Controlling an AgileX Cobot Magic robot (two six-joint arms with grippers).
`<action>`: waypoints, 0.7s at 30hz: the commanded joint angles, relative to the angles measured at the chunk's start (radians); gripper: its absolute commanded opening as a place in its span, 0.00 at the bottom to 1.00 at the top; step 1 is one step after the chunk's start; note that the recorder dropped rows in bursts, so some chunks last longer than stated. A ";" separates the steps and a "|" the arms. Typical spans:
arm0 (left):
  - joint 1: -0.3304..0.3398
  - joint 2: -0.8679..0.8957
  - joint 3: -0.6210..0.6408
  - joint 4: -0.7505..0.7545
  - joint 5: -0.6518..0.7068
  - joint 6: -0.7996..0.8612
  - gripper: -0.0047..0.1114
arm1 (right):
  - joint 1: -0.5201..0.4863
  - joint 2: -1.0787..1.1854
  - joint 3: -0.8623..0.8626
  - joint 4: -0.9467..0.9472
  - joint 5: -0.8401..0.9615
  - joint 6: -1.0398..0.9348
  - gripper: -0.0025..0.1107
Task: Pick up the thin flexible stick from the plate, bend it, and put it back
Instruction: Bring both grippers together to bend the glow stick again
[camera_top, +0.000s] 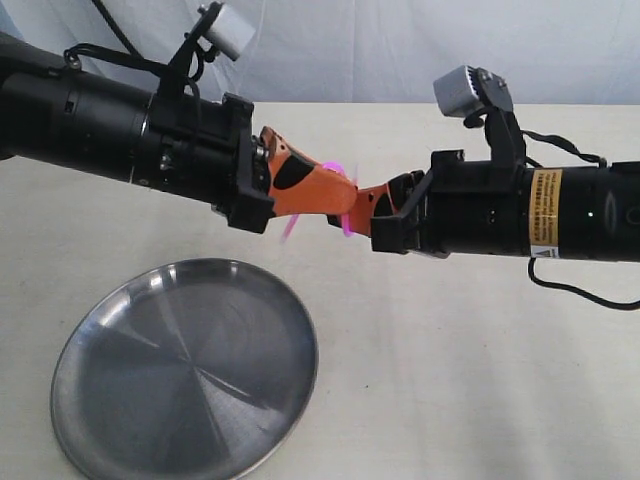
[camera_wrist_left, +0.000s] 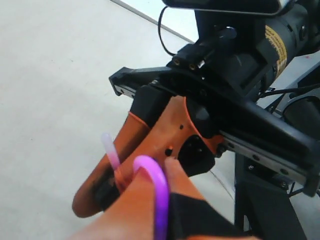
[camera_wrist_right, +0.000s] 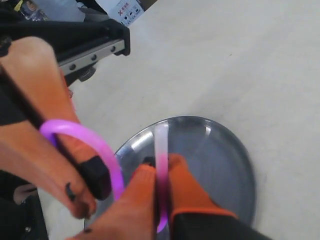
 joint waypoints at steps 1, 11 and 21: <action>0.011 0.000 -0.009 -0.080 -0.176 -0.018 0.04 | 0.016 -0.004 0.004 -0.138 -0.184 -0.003 0.01; 0.011 0.000 -0.009 -0.069 -0.236 -0.091 0.04 | 0.016 -0.004 0.004 -0.195 -0.227 -0.005 0.01; 0.011 0.000 -0.009 -0.069 -0.264 -0.095 0.04 | 0.016 -0.004 0.004 -0.199 -0.273 -0.005 0.01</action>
